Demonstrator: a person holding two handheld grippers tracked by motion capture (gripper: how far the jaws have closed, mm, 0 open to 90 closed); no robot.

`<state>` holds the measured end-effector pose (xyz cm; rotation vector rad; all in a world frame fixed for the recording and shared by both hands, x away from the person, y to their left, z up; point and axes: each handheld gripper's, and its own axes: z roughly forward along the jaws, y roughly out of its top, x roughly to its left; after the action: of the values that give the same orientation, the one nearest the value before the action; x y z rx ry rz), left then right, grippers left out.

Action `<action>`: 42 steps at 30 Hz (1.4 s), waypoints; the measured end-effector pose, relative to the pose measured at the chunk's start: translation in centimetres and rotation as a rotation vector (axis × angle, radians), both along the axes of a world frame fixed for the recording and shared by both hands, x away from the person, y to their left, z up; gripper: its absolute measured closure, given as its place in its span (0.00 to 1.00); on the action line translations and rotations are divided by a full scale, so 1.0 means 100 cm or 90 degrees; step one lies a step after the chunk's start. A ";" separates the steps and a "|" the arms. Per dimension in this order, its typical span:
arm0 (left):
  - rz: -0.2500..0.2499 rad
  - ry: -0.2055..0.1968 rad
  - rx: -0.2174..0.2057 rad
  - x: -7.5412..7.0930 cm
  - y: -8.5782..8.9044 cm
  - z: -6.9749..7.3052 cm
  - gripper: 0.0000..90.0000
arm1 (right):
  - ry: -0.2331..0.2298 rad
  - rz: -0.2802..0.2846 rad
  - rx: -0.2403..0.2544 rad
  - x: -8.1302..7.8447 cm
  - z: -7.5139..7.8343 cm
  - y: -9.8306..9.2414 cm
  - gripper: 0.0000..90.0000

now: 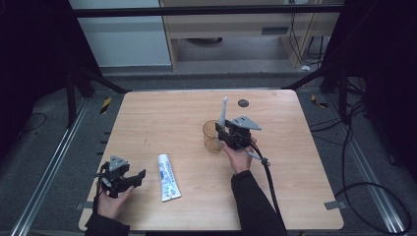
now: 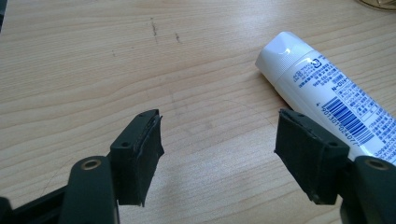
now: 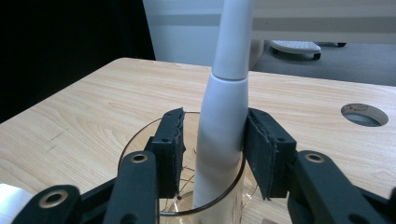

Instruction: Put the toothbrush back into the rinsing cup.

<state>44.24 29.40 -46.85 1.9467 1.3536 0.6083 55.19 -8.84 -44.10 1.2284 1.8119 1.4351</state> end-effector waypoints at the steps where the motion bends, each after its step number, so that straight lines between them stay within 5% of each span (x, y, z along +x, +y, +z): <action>1: 0.000 0.000 0.000 0.000 0.000 0.000 0.34 | -0.001 -0.002 0.000 0.001 0.000 0.000 0.66; 20: -0.004 -0.012 0.018 0.000 -0.001 0.000 0.35 | -0.012 -0.004 -0.004 -0.004 0.008 -0.006 0.65; 30: -0.011 -0.022 0.015 -0.001 -0.002 -0.001 0.44 | -0.012 -0.001 -0.015 -0.016 0.018 -0.016 0.54; 42: -0.007 -0.014 0.012 -0.001 -0.002 -0.001 0.42 | 0.005 0.007 -0.040 -0.032 0.030 -0.032 0.39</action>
<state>44.10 29.19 -46.91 1.9556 1.3273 0.6372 52.01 -12.02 -41.08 1.1959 1.8567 1.3706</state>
